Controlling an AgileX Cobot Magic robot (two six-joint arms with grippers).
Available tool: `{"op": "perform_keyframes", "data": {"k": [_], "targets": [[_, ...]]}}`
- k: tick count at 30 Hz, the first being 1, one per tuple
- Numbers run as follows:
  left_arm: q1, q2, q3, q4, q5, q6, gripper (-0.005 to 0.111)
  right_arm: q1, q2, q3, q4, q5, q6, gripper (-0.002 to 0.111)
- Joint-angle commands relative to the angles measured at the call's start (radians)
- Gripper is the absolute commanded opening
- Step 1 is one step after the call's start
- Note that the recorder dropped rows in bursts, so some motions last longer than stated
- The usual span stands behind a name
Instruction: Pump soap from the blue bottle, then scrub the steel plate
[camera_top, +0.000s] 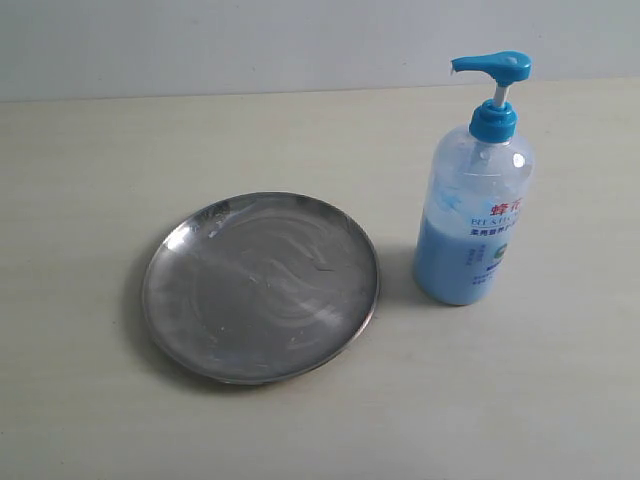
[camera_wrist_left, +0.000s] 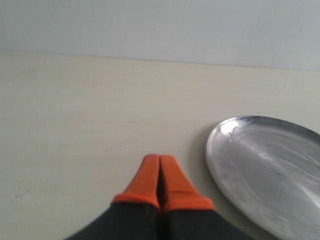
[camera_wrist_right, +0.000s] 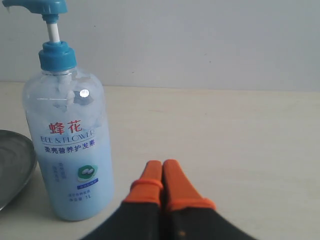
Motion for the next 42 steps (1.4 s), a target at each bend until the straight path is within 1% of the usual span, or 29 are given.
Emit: {"op": "perform_keyframes", "data": {"k": [1,6,9,21,42], "targets": [[0.004,-0.006,0.001,0.000,-0.006,-0.003,0.000,-0.003,-0.006,0.005,-0.002,-0.007,0.000,0.000],[0.004,-0.006,0.001,0.000,-0.006,-0.003,0.000,-0.003,0.030,0.005,-0.002,-0.002,0.000,0.000],[0.004,-0.006,0.001,0.000,-0.006,-0.003,0.000,-0.003,0.064,-0.029,-0.002,0.006,0.000,0.000],[0.004,-0.006,0.001,0.000,-0.006,-0.003,0.000,-0.003,0.215,-0.215,-0.002,0.011,0.000,0.000],[0.004,-0.006,0.001,0.000,-0.006,-0.003,0.000,-0.003,0.569,-0.571,-0.002,0.009,0.000,0.000]]}}
